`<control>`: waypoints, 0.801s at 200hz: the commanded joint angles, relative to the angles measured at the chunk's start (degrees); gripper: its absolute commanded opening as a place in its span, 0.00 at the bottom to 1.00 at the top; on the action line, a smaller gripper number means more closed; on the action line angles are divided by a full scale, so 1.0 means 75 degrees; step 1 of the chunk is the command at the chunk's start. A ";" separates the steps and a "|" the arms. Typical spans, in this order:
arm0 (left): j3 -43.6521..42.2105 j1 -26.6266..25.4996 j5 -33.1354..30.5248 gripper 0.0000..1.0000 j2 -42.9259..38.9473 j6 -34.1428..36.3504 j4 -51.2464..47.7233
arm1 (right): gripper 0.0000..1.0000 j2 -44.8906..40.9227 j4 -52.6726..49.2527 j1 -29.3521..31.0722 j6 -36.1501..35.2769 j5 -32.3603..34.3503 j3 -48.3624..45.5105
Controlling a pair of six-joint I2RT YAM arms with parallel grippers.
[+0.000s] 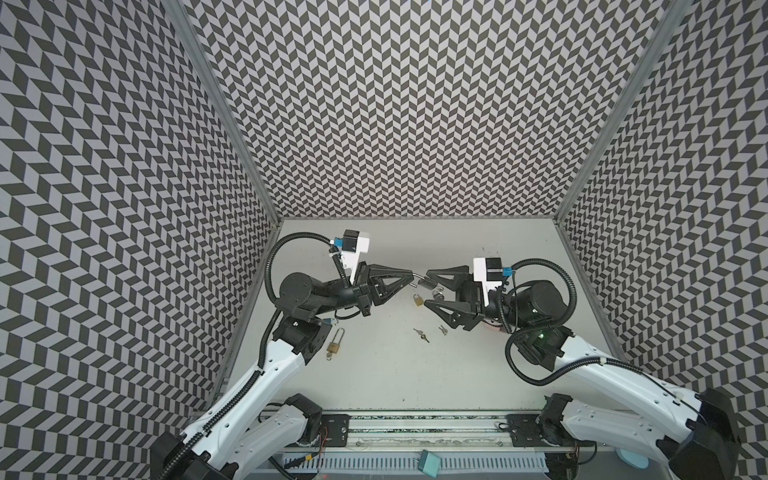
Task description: Lock with the key
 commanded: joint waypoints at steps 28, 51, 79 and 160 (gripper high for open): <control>0.0136 0.0025 0.0069 0.00 -0.0180 -0.0119 0.0389 | 0.53 -0.0102 0.0581 0.0013 0.0436 0.0021 -0.0043; 0.0175 0.0023 0.0047 0.00 -0.0161 -0.0054 0.0302 | 0.47 -0.0080 0.0565 0.0013 0.0507 -0.0028 -0.0029; 0.0103 0.0020 0.0030 0.00 -0.0168 -0.0195 0.0459 | 0.36 -0.0102 0.0471 0.0013 0.0509 -0.0015 0.0005; 0.0283 0.0026 -0.0063 0.00 -0.0264 0.0191 -0.0114 | 0.12 -0.0184 0.0331 0.0013 0.0742 0.0002 0.0037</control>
